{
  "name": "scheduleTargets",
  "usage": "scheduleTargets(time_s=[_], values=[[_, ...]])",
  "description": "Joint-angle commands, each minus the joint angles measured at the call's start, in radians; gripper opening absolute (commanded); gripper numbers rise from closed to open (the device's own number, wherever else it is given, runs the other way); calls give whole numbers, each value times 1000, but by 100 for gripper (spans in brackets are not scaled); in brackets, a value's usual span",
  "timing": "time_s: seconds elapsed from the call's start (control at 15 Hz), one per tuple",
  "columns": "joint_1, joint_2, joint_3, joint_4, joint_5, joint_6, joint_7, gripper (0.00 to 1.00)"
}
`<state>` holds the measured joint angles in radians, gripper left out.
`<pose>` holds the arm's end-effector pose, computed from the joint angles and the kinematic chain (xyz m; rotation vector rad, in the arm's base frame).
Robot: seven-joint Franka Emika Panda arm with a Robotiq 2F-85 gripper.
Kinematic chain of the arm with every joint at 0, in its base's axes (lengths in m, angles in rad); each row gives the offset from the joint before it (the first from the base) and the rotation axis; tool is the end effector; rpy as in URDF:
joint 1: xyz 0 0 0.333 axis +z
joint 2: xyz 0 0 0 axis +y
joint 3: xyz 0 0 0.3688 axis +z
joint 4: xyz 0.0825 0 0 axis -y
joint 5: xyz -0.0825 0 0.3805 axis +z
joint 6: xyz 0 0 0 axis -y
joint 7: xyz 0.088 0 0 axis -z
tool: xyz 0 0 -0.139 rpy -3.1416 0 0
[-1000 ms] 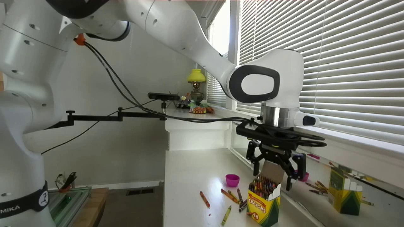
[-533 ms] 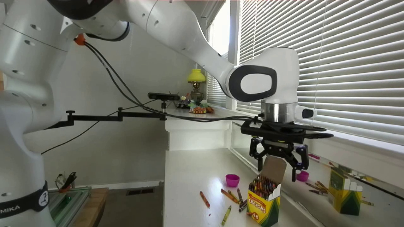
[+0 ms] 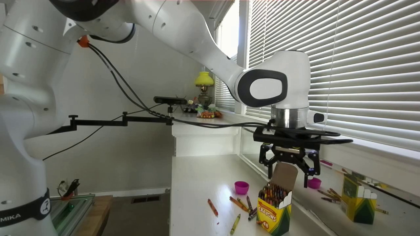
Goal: Move the box of crayons slightly to the right
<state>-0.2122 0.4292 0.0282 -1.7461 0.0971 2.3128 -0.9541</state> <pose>0.6834 -0.1251 0.3603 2.9379 1.0824 0.2554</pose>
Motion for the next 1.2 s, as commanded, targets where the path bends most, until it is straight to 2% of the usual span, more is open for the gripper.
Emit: scheduleTargets(time_s=[0.0,0.33,0.53,0.67,0.93,1.13], values=[[11,-26,-14,15,9,-148,83,100],[55,-52,-52,30,-31,-290,369,100],[84,-52,-64,37,-87,-293,516,100],[113,-51,-79,29,-174,-249,613,100],[120,-41,-64,34,-219,-252,620,100],[106,-36,-44,23,-193,-213,542,100]])
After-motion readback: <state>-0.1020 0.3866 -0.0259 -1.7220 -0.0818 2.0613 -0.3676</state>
